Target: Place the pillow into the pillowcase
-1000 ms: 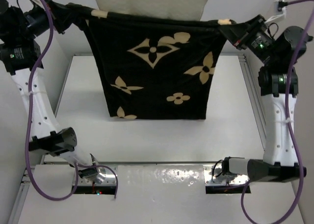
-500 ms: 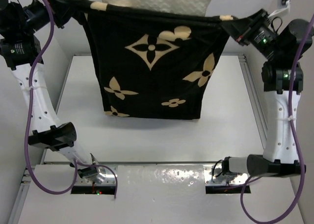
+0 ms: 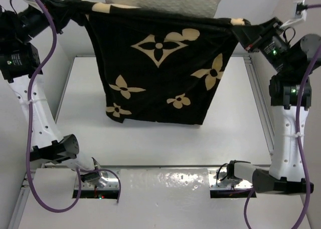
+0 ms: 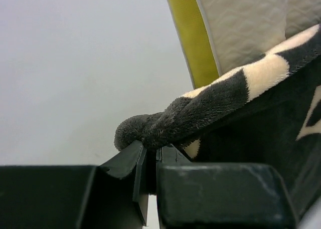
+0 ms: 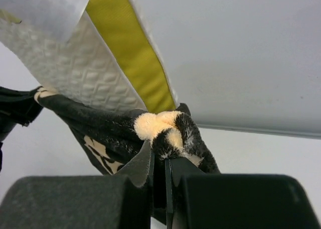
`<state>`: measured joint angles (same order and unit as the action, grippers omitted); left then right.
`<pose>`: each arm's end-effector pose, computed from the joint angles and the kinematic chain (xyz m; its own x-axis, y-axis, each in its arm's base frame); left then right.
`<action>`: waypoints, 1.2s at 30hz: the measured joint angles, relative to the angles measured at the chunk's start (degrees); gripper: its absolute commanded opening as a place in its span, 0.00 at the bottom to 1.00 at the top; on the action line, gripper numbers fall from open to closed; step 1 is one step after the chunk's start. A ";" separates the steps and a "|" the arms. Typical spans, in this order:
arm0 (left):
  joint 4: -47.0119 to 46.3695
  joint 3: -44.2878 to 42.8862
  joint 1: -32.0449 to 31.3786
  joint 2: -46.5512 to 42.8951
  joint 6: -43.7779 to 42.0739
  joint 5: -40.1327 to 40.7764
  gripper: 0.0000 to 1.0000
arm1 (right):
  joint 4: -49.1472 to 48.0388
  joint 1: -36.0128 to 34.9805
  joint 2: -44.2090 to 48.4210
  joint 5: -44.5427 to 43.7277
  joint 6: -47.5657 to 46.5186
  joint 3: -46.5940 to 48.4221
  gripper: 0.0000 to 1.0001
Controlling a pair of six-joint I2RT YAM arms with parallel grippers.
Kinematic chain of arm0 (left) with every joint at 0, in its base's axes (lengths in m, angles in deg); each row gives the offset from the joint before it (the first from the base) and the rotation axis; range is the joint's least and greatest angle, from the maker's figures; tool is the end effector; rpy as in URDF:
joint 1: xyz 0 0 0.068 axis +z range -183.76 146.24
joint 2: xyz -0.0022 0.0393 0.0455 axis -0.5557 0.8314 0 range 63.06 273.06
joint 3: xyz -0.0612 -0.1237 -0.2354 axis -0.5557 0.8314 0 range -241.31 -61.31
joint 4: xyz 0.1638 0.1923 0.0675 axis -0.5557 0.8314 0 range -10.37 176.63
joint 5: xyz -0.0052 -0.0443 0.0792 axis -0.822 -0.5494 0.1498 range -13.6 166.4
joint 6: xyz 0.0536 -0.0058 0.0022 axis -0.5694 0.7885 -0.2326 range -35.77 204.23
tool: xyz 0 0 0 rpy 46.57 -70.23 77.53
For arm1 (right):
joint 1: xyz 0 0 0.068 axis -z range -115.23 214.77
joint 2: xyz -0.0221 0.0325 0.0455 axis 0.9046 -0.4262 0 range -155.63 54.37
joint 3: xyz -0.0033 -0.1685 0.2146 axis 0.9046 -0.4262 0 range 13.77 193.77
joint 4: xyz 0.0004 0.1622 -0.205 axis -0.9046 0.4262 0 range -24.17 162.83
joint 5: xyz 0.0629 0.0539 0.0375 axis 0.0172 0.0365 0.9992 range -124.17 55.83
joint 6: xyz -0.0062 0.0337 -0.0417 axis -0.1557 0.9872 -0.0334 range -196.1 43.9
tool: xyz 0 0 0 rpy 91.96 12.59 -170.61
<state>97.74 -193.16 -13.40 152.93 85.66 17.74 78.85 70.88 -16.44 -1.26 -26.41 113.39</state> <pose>0.2412 0.0570 0.6234 0.3656 0.1218 -0.9228 0.5605 0.7627 0.3227 0.2197 -0.0042 0.5617 -0.1533 0.6603 -0.7352 -0.4848 0.5980 0.6382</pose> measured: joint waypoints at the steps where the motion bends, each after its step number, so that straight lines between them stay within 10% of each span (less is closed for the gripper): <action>1: -0.04 2.64 -0.09 -1.20 -0.07 0.00 0.00 | -2.47 0.17 1.20 -0.17 0.31 -2.64 0.00; 5: 3.19 9.07 -1.27 -2.03 -0.68 0.02 0.00 | -3.28 0.17 3.43 0.44 1.53 -11.04 0.00; 12: 4.33 -0.72 -1.73 6.51 -1.18 1.90 0.00 | 2.58 -0.26 -13.14 2.03 1.53 13.22 0.00; 19: 11.63 13.38 -6.58 -1.38 -9.31 8.13 0.00 | -2.05 0.13 3.19 -0.37 2.19 -13.29 0.00; 24: 16.44 -11.15 -5.25 14.47 -4.74 6.36 0.00 | 12.61 0.09 -13.22 1.77 0.52 9.99 0.00; 27: 8.28 -3.96 -3.08 10.16 -0.79 4.72 0.00 | 10.16 0.09 -16.48 1.18 -0.13 19.71 0.00; 31: 5.31 12.09 -3.89 -3.43 -2.84 4.35 0.00 | 1.29 1.88 0.57 -1.31 1.49 -2.19 0.00; 36: 13.55 1.44 -4.94 -0.24 -5.68 2.49 0.00 | 0.87 3.93 1.64 3.80 6.49 -5.97 0.00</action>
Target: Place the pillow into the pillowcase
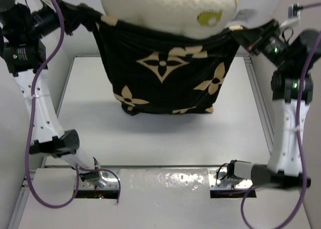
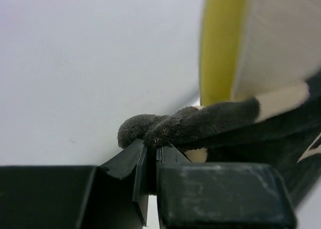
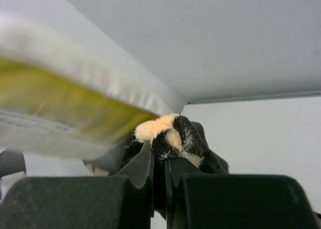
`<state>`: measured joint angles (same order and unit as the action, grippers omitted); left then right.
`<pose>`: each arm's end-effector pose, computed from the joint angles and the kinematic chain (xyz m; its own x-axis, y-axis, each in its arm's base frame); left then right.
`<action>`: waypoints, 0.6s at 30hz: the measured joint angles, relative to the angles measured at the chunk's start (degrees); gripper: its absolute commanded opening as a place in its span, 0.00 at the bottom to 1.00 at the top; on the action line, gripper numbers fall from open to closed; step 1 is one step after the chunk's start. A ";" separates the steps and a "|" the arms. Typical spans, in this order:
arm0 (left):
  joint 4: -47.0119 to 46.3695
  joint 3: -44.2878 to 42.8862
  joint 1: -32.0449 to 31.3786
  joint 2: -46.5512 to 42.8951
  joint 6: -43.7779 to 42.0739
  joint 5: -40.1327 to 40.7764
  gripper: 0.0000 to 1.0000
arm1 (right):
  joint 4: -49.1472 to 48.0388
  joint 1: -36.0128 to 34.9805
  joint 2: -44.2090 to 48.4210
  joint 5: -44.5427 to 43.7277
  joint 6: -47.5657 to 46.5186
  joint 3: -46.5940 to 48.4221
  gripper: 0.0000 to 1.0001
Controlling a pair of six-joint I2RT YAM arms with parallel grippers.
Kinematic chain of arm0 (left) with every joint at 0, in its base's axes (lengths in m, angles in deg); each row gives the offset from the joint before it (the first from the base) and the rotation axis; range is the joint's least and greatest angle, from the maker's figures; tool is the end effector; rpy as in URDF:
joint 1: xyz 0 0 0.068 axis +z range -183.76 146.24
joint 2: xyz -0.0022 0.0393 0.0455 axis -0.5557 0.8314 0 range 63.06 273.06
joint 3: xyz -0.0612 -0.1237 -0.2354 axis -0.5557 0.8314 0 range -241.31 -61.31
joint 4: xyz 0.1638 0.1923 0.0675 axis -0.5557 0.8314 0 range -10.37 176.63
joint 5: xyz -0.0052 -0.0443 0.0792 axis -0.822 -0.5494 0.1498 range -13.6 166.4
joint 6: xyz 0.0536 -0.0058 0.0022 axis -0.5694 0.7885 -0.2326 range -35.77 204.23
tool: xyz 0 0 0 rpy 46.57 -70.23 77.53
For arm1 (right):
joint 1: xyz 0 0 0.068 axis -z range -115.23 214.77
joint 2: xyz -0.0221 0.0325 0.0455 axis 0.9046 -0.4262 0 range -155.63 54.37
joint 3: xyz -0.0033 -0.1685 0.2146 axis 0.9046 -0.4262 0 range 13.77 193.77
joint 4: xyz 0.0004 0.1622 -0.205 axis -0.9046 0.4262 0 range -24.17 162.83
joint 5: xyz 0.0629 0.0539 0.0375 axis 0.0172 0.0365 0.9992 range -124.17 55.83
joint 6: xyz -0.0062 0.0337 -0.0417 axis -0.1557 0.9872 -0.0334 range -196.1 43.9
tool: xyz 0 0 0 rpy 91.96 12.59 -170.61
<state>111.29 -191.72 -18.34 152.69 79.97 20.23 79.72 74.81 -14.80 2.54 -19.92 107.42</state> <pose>0.2558 0.0398 0.5978 0.2002 0.0981 -0.9748 0.6294 0.7496 0.2047 0.2252 -0.0184 0.5352 -0.2639 0.7231 -0.6383 -0.3946 0.5229 0.7556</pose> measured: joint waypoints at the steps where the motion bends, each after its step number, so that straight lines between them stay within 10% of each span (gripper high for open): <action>1: 0.46 -5.01 0.09 2.73 0.26 -0.20 0.00 | 2.54 0.04 -3.08 1.33 0.70 4.87 0.00; 5: -7.04 -0.33 1.88 1.14 0.50 0.61 0.00 | 2.08 1.92 -12.44 1.90 1.55 18.78 0.00; 9: -4.33 13.66 -0.76 -5.57 -3.50 2.58 0.00 | -5.31 3.06 -1.77 -0.11 3.91 0.70 0.00; 15: 8.41 -11.08 -1.55 10.67 -4.74 1.73 0.00 | 4.87 4.13 -10.32 5.90 6.88 10.69 0.00; 18: 2.43 -4.07 -1.22 7.69 -4.09 2.38 0.00 | 4.00 4.33 -14.34 5.20 7.21 17.97 0.00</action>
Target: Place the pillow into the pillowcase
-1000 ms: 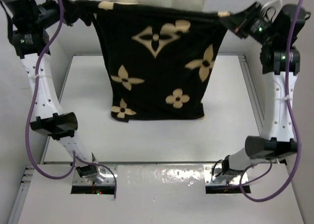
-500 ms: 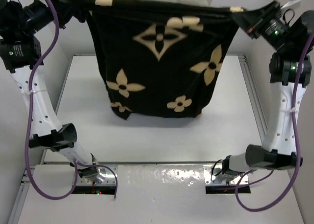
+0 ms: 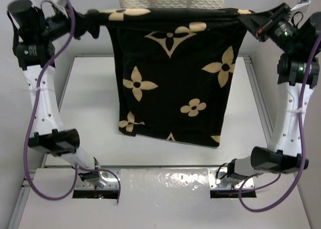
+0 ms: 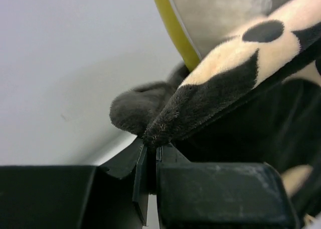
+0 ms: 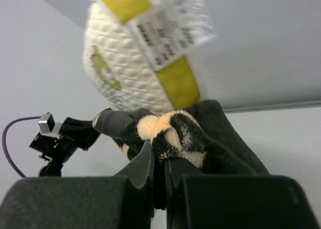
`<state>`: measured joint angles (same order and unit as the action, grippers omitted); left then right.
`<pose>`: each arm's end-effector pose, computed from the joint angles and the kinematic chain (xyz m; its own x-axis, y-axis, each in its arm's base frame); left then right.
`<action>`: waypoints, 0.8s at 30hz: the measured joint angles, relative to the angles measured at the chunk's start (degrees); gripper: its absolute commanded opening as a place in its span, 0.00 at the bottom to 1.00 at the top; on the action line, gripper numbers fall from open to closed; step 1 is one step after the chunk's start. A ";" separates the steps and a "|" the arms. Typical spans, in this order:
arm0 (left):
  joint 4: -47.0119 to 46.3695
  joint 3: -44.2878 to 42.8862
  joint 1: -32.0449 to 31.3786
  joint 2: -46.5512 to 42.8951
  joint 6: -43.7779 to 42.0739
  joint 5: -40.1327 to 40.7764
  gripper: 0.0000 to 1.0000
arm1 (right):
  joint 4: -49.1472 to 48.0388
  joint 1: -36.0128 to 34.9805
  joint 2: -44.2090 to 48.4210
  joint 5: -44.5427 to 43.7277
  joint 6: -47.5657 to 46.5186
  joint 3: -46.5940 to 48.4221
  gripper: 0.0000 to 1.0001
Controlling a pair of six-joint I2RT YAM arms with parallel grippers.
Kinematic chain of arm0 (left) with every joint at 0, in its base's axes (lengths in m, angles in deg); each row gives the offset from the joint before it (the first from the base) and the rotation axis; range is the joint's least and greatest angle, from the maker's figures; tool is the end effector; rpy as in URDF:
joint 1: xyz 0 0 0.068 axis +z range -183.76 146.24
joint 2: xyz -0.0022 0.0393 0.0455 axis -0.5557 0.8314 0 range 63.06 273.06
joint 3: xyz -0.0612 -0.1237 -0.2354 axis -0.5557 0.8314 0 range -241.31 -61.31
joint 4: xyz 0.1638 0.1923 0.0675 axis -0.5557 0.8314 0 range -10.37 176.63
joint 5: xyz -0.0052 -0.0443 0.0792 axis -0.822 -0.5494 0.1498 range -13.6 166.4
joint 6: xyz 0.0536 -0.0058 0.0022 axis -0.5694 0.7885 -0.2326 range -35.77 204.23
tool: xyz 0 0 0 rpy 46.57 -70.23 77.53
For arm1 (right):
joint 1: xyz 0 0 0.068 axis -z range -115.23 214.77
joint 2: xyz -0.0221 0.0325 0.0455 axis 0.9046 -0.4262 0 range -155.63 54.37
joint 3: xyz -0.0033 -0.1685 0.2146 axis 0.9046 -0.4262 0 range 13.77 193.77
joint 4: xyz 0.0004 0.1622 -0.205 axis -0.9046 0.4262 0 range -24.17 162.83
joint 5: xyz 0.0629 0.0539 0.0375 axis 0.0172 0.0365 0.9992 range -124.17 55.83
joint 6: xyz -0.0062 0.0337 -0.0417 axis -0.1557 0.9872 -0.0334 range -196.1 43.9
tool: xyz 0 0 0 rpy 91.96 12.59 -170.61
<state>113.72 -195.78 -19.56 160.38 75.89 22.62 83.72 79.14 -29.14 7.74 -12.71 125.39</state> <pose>0.3052 0.0476 0.5762 0.1436 0.1247 -0.9818 0.6217 0.7604 0.1875 0.2741 -0.0458 0.5620 -0.3273 0.7707 -0.5467 -0.3561 0.4353 0.8269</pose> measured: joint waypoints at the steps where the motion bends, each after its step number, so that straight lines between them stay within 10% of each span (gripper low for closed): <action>1: -1.66 8.04 -0.83 -4.00 -0.46 0.94 0.00 | -1.31 0.11 1.33 -0.15 0.28 -1.60 0.00; 4: 1.07 13.29 -2.95 -7.15 -2.43 3.93 0.00 | -3.54 1.57 7.63 -0.63 1.84 -11.74 0.00; 9: 6.32 -7.23 -3.23 2.91 -2.14 2.05 0.00 | -1.42 5.05 0.31 5.29 6.80 -1.70 0.00; 12: -1.79 4.85 -3.30 -4.74 -2.14 2.12 0.00 | -7.28 5.97 -0.57 5.11 8.96 1.03 0.00; 18: 9.60 5.51 -3.41 -4.57 -3.91 3.98 0.00 | -12.59 4.83 11.37 6.21 9.97 -21.88 0.00; 21: 12.52 -9.55 -2.69 5.66 -1.79 2.16 0.00 | -10.27 4.74 4.17 8.52 11.45 -16.37 0.00; 24: 5.81 3.98 -1.88 2.21 1.95 0.46 0.00 | -5.22 4.59 -3.74 8.48 9.86 -3.06 0.00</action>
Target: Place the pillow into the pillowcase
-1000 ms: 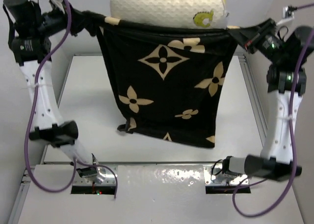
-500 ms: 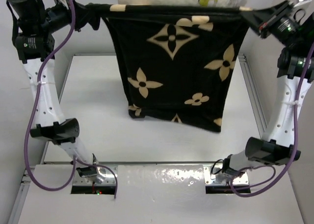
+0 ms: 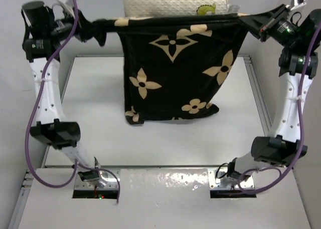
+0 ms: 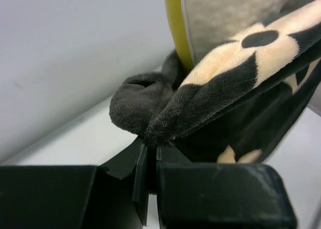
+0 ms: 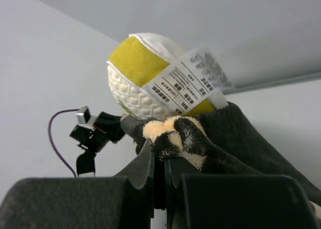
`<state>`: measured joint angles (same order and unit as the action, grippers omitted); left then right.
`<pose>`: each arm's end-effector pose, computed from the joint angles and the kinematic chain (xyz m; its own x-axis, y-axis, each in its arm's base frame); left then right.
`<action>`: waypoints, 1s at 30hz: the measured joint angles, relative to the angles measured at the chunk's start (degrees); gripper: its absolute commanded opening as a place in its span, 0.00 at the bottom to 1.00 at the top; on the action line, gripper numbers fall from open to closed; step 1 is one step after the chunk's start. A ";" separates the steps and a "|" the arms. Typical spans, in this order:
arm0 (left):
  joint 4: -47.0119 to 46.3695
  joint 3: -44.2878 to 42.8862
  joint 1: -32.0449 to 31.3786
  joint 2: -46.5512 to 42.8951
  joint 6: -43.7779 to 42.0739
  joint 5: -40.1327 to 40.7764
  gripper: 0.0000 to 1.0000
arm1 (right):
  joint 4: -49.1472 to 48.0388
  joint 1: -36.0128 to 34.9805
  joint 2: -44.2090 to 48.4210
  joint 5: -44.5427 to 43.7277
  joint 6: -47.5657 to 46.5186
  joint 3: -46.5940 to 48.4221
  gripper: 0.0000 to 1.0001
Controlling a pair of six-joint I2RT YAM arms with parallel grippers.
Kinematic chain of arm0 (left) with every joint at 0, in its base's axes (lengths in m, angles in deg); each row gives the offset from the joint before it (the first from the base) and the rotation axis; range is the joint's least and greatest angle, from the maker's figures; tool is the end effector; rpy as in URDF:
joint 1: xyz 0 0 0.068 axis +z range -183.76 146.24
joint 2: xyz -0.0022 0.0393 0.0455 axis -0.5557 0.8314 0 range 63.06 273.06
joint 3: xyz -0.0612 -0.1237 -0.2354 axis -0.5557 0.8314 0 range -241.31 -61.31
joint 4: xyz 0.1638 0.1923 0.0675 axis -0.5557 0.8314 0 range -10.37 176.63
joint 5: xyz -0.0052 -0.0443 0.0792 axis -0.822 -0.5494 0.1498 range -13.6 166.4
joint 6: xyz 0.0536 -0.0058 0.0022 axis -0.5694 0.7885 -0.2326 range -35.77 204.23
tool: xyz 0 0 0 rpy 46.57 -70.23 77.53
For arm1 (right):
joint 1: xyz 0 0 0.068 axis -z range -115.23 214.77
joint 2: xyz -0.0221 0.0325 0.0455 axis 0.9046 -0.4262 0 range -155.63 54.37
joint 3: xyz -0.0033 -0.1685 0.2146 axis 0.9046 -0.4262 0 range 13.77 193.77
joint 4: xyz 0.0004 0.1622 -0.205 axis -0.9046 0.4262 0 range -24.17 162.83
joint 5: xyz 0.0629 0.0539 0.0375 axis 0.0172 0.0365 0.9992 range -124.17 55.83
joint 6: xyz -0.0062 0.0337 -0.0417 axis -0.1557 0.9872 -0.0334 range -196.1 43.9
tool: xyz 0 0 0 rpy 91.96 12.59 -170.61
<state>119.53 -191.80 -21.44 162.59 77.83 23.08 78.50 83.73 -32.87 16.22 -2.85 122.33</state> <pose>0.3353 0.0440 0.5366 -0.0787 0.0509 -0.9956 0.6594 0.7517 -0.0137 0.3014 -0.0747 0.5367 -0.4504 0.8003 -0.3958 -0.2840 0.2918 0.9133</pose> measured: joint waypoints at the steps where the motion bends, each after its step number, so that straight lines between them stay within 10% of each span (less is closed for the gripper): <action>1: -1.25 5.11 0.02 -2.49 0.44 -0.28 0.00 | 0.11 -0.02 0.20 0.00 -0.35 0.83 0.00; 5: -0.11 11.19 -0.52 -7.87 -2.14 1.73 0.00 | -5.01 0.52 11.93 -1.64 -0.04 -13.22 0.00; 11: 1.64 -10.16 1.64 -1.75 -0.61 -1.22 0.00 | -6.99 3.76 6.75 2.60 4.63 -5.49 0.00; 19: -7.65 8.74 4.87 -16.96 -0.83 -1.40 0.00 | -7.48 2.89 14.36 0.35 1.86 -14.62 0.00; 23: -7.19 -13.51 7.37 -4.39 5.55 -6.19 0.00 | -3.06 2.43 -0.79 3.02 5.51 8.57 0.00; 25: -17.79 -9.22 10.80 -3.89 13.00 -9.81 0.00 | -4.94 2.12 -8.92 2.71 7.63 24.39 0.00; 30: -27.52 11.17 13.03 -15.50 15.30 -9.46 0.00 | -18.82 2.29 13.88 -1.20 9.42 -9.31 0.00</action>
<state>92.01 -180.63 -8.41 147.09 93.13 13.61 59.68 86.03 -18.99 15.02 6.57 113.02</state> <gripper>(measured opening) 0.040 0.033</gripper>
